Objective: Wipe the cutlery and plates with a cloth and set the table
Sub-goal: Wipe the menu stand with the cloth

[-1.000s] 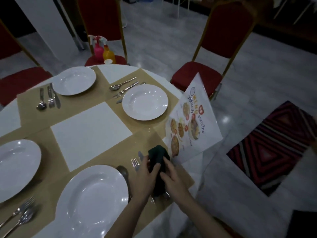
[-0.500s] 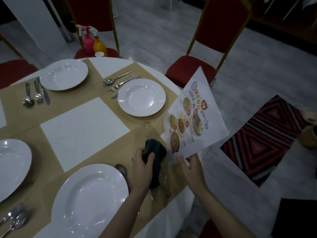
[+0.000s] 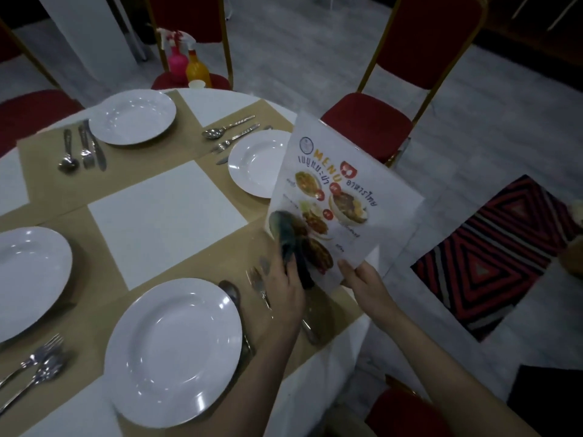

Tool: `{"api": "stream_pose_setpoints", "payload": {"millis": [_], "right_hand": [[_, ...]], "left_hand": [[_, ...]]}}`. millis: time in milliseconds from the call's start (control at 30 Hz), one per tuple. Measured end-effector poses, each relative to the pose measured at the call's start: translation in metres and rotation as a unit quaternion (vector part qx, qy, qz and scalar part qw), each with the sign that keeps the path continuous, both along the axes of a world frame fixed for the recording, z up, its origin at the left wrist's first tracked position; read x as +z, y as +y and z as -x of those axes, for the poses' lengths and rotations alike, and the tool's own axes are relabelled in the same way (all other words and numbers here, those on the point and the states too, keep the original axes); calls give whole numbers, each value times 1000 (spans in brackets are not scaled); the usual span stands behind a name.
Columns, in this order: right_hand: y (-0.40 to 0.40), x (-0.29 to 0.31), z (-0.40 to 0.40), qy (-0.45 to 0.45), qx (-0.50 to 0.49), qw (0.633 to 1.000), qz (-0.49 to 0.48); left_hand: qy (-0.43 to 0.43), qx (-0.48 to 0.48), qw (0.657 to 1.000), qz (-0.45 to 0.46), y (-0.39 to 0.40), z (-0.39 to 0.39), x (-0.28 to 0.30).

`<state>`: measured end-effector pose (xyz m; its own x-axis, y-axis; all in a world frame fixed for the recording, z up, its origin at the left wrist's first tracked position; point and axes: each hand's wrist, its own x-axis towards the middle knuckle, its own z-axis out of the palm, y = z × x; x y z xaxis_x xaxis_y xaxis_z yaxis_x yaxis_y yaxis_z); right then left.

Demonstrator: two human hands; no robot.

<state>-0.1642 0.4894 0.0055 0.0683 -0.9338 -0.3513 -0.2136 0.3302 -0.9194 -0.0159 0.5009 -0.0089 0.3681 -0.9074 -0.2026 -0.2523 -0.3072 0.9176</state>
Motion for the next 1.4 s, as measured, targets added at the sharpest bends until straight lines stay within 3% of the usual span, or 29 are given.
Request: {"api": "stream_pose_setpoints", "payload": {"millis": [167, 267, 333, 500, 600, 667, 767, 933, 1167, 1267, 1400], "right_hand": [[-6, 3, 5, -20, 6, 999, -29], [-12, 7, 8, -47, 2, 998, -29], [-15, 13, 10, -53, 3, 998, -36], [-13, 25, 14, -13, 67, 997, -48], [-11, 36, 17, 76, 25, 994, 75], [-8, 54, 18, 139, -49, 967, 207], [-1, 78, 18, 288, -125, 881, 355], [-10, 97, 24, 437, -113, 790, 415], [-32, 123, 25, 480, -50, 741, 467], [-45, 133, 20, 480, -44, 748, 456], [-53, 140, 26, 514, -21, 733, 446]], "left_hand": [[-3, -131, 986, 99, -7, 33, -15], [-176, -268, 935, 154, 17, 29, -37], [-231, -320, 904, 167, 29, 18, -50], [-115, -167, 975, 86, -9, -6, -35], [-91, -169, 975, 107, -15, -3, -9], [-68, -177, 975, 118, -2, 4, 1], [-42, -201, 969, 134, 21, 14, 4], [-18, -161, 979, 125, 10, 22, 27], [12, -168, 977, 130, 5, 23, 16], [40, -150, 981, 112, 9, 29, 11], [-34, -165, 962, 213, -22, 46, 50]]}}
